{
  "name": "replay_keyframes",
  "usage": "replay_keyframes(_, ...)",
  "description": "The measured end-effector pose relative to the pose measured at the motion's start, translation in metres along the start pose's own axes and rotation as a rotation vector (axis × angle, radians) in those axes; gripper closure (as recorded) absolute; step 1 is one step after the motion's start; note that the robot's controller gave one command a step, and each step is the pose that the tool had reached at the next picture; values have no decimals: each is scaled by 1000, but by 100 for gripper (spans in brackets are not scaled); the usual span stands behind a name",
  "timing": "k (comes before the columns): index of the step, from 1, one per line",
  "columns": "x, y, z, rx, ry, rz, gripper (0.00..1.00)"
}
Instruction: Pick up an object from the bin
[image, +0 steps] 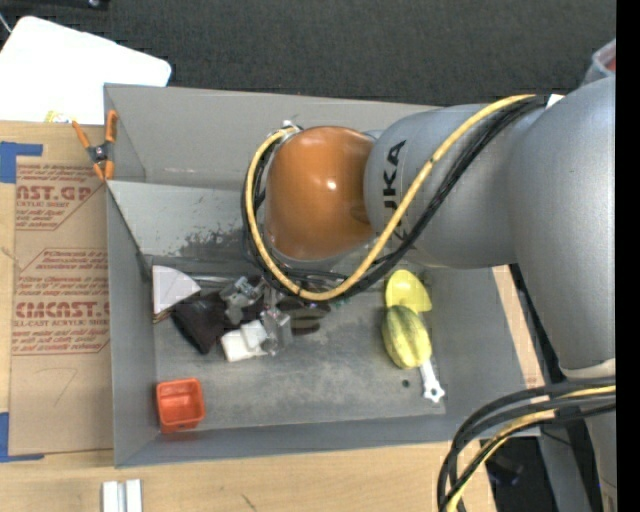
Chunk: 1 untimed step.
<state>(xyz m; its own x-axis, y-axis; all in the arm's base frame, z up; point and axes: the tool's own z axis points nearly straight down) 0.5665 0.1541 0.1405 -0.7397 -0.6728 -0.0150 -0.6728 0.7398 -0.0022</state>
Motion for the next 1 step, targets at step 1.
replay_keyframes(1, -1, -5, 58, -7, 8, -318, 100)
